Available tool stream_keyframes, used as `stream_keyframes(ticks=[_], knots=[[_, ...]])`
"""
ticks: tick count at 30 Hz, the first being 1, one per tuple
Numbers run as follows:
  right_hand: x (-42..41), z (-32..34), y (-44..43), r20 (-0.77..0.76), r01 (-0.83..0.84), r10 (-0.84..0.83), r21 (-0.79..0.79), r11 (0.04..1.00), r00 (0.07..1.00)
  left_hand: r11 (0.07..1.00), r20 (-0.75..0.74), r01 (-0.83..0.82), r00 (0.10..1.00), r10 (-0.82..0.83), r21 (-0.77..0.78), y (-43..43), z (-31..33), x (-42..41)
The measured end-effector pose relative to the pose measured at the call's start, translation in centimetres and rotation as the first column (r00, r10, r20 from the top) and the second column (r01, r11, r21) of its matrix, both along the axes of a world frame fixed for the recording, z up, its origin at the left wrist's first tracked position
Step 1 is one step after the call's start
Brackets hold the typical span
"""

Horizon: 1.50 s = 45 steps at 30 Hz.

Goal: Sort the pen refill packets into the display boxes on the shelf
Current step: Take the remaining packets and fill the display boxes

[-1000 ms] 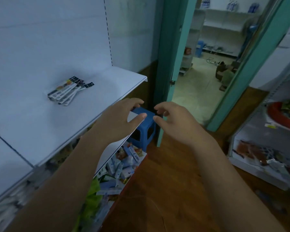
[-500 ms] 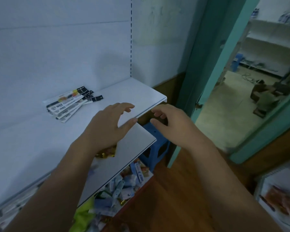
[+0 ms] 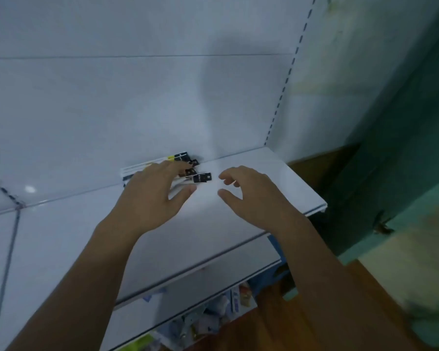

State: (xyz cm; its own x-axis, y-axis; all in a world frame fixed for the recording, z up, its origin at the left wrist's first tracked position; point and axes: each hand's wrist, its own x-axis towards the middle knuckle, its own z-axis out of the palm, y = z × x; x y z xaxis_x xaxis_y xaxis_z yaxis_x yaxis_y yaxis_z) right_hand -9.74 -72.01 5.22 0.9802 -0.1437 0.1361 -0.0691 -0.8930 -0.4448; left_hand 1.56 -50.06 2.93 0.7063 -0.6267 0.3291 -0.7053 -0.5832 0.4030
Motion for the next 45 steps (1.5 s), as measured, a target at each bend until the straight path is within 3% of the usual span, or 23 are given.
stream_keyframes(ticks=[9, 15, 20, 31, 39, 45], knots=[[8.6, -3.1, -1.1, 0.018, -0.253, 0.252, 0.122, 0.960, 0.967, 0.940, -0.076, -0.320, 0.941, 0.330, 0.117, 1.8, -1.8, 1.4], [11.6, -5.0, -3.2, 0.008, -0.360, 0.367, 0.206, 0.910, 0.930, 0.874, -0.078, -0.447, 0.881, 0.467, 0.191, -0.6, -3.4, 1.7], [12.3, -6.8, -4.9, 0.023, -0.369, 0.381, 0.304, 0.878, 0.924, 0.854, -0.012, -0.465, 0.877, 0.481, 0.234, -2.5, -4.3, 2.7], [13.7, -5.8, -4.2, 0.051, -0.384, 0.389, 0.324, 0.865, 0.920, 0.846, 0.016, -0.494, 0.865, 0.502, 0.200, -2.1, -6.1, 4.4], [12.6, -5.7, -3.7, 0.031, -0.364, 0.375, 0.336, 0.869, 0.926, 0.899, -0.167, -0.405, 0.887, 0.430, 0.164, -0.7, -5.3, 4.3], [11.8, -6.3, -3.9, 0.040, -0.330, 0.338, 0.343, 0.879, 0.940, 0.895, -0.163, -0.380, 0.892, 0.421, 0.232, 0.4, -4.7, 4.2]])
